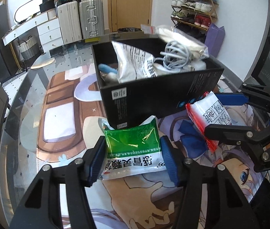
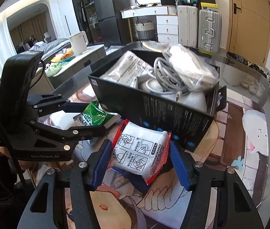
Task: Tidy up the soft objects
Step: 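Lift and carry the green packet with left tool while right tool carries the red-edged packet over the box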
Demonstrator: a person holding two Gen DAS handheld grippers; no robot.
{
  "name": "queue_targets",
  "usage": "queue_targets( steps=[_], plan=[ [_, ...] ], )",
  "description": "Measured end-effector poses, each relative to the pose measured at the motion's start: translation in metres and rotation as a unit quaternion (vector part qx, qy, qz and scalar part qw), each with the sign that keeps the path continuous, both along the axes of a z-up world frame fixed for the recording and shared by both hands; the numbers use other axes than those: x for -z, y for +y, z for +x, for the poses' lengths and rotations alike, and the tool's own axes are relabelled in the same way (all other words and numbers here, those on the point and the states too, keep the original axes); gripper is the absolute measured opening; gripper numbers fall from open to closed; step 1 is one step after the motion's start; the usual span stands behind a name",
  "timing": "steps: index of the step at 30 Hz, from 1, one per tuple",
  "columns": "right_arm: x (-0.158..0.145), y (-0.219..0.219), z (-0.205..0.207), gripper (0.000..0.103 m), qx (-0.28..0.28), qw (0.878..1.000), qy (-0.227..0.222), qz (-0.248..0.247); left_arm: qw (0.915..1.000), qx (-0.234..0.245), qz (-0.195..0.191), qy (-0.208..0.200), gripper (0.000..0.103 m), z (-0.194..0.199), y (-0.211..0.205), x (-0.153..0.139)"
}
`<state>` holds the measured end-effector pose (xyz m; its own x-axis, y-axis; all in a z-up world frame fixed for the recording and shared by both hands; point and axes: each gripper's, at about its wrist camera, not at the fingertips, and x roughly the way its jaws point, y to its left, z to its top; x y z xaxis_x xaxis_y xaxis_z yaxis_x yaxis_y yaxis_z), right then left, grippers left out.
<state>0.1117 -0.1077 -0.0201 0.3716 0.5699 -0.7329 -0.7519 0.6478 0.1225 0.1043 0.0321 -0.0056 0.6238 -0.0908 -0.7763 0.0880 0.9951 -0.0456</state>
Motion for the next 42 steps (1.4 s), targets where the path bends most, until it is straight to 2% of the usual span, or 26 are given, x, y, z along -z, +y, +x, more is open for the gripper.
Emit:
queue_targets(
  steps=[14,23,32,42],
  plan=[
    [-0.034,-0.014,-0.015,0.063,-0.009,0.998,-0.031,0.048,0.9978,0.009,-0.024,-0.060,0.056,-0.021,0.000,-0.044],
    [-0.055,-0.025,-0.011,0.063,0.011,0.996,-0.052,0.074,0.9954,0.002,-0.036,-0.089,0.056,-0.023,0.005,-0.065],
    [-0.070,-0.039,0.003,0.063,0.042,0.993,-0.074,0.081,0.9935,-0.027,-0.039,-0.103,0.056,0.001,0.010,-0.070],
    [-0.071,-0.034,0.031,0.063,0.066,0.991,-0.085,0.074,0.9933,-0.027,-0.029,-0.108,0.056,0.033,0.005,-0.069]
  ],
)
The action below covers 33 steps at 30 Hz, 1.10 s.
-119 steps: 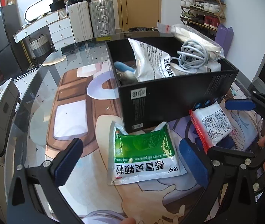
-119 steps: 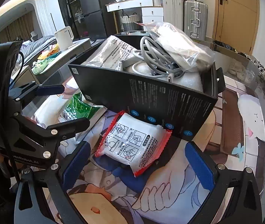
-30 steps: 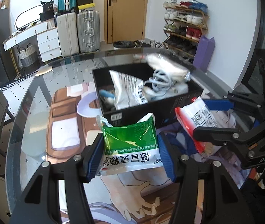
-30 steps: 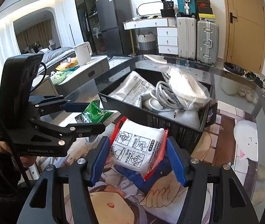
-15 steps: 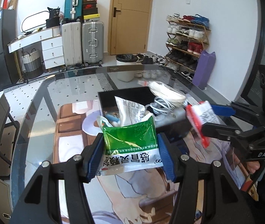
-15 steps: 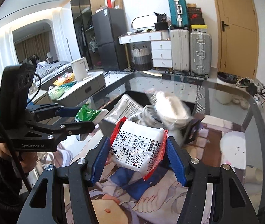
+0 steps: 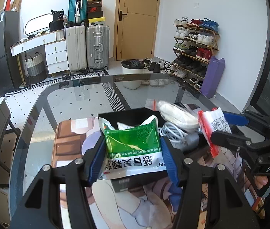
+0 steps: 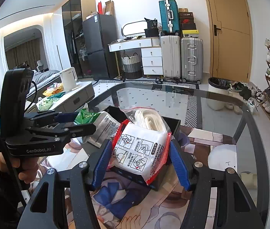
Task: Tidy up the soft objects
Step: 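Lift and carry the green packet with left tool while right tool carries the red-edged packet over the box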
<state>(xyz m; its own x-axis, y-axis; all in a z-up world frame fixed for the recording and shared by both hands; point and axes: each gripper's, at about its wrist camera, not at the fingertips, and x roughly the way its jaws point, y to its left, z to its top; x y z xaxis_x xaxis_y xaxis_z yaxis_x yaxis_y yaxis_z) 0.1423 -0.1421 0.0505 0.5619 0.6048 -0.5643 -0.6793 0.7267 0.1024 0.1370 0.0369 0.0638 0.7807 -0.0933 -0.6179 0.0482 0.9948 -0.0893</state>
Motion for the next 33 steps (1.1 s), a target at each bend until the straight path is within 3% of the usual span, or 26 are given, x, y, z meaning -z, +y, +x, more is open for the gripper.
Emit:
queue_targets(
  steps=[13,33],
  plan=[
    [0.010,0.032,0.021,0.063,-0.006,0.999,-0.027,-0.034,0.9999,0.000,0.004,0.012,0.056,0.037,-0.003,0.013],
    [0.024,0.036,0.034,0.060,-0.018,0.999,-0.018,-0.035,0.9994,0.012,0.006,0.033,0.057,0.039,-0.010,0.023]
  ],
)
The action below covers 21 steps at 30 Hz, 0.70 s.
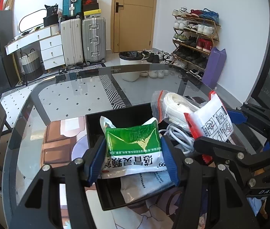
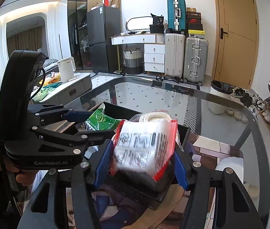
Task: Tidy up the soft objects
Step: 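Lift and carry the green packet with left tool while right tool carries the red-edged packet over the box, then open left gripper dropping the green packet into the box while right gripper releases the red-edged packet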
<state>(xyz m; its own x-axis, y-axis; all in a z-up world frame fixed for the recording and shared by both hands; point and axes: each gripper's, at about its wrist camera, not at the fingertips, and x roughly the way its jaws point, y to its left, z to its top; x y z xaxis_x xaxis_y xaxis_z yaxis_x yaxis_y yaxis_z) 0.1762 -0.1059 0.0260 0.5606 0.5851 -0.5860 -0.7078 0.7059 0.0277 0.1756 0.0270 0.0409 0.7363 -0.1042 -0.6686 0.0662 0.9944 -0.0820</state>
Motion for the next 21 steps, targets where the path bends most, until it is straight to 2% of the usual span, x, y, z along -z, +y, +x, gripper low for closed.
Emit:
queue_targets(
  steps=[9,14,19,21],
  plan=[
    [-0.003,0.001,0.000,0.060,0.000,1.000,-0.014,-0.015,1.0000,-0.001,-0.003,0.000,0.059,0.000,0.004,-0.002],
    [-0.007,-0.014,-0.006,0.077,0.004,1.000,-0.018,0.009,1.0000,0.001,0.002,-0.003,0.065,-0.004,0.002,-0.004],
    [-0.013,-0.027,-0.012,0.088,0.011,0.999,-0.027,0.016,1.0000,0.002,0.002,-0.008,0.069,-0.010,0.003,-0.007],
    [-0.014,-0.032,-0.014,0.090,0.016,0.999,-0.029,0.018,0.9999,0.004,0.002,-0.014,0.076,-0.016,0.004,-0.010]
  ],
)
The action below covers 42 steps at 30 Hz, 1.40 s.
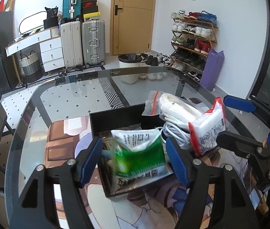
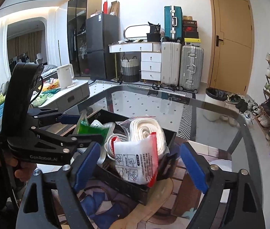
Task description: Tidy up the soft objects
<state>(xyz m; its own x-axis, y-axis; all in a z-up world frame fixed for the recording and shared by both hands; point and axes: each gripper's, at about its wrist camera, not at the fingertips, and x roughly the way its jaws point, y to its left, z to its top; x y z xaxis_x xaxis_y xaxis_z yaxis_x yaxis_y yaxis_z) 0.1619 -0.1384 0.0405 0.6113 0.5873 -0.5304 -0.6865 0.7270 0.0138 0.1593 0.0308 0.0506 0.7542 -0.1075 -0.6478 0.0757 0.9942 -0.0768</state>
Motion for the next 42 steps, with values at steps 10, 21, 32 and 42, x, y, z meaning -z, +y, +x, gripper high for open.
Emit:
queue_targets(
  steps=[10,21,32,42],
  plan=[
    [0.006,-0.018,-0.018,0.102,0.011,1.000,0.003,0.013,0.9991,-0.026,-0.002,-0.033,0.100,-0.038,0.011,-0.001],
    [0.007,-0.020,-0.037,0.102,0.014,0.999,-0.018,0.024,0.9958,-0.061,0.025,-0.063,0.103,-0.064,0.006,0.014],
    [0.005,-0.022,-0.050,0.102,0.003,0.998,-0.031,0.052,0.9921,-0.082,-0.002,-0.095,0.103,-0.075,0.010,0.021],
    [0.018,-0.015,-0.056,0.102,-0.013,0.998,-0.032,0.055,0.9900,-0.086,-0.003,-0.111,0.103,-0.078,0.011,0.020]
  ],
)
